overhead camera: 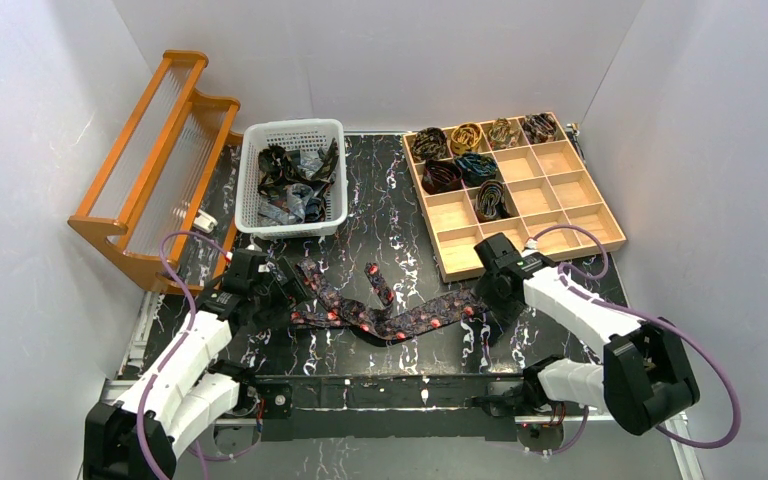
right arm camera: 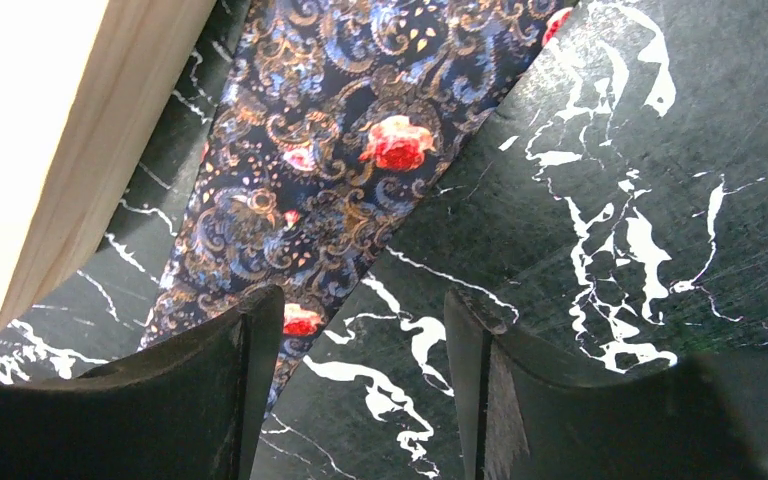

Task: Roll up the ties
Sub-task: Flatten out the tie at the center of the board.

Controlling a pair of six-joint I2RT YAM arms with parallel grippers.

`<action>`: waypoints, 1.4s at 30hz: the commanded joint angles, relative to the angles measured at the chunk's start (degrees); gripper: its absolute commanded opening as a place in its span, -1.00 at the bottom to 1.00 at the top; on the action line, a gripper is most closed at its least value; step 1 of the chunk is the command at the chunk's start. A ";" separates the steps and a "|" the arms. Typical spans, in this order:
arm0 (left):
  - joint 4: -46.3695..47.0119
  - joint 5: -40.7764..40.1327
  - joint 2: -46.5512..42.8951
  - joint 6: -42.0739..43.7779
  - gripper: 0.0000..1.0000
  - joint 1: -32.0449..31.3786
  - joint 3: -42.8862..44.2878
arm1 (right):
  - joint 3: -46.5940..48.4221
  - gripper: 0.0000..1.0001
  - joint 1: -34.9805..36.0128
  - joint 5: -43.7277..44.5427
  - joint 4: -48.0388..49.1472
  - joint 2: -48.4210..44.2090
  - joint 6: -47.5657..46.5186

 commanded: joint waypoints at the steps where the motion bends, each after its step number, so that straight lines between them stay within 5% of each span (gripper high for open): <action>1: 0.05 -0.95 -0.80 -1.18 0.78 -0.85 -1.13 | -0.98 0.35 -1.70 0.81 0.79 1.70 1.22; 5: 0.85 -0.64 -0.12 -1.17 0.78 -1.18 -1.73 | -1.40 0.28 -2.55 -0.12 5.29 4.35 -1.06; 10: 1.27 -0.36 -0.72 -0.76 0.78 -1.45 -1.67 | -1.22 -0.07 -2.90 2.37 4.70 8.40 -1.17; 15: 1.52 0.55 -0.55 0.55 0.78 -1.56 -0.17 | -1.91 -0.83 -3.06 2.40 3.72 8.41 -1.37; 17: 2.57 2.21 -0.41 2.62 0.78 -1.89 0.81 | -2.27 -0.97 -3.17 2.83 3.38 6.97 -1.35; 22: 4.31 5.68 0.89 9.06 0.76 -7.25 5.22 | -2.15 -0.97 -3.27 3.49 1.79 2.22 -2.14; 32: 5.39 -10.82 15.33 16.56 0.72 -36.21 14.25 | -0.13 -0.97 -6.23 5.47 -2.26 -1.49 -4.94; 42: 5.54 -22.25 29.84 26.01 0.81 -51.13 20.95 | -0.68 0.20 -13.32 -0.06 2.52 1.96 -10.73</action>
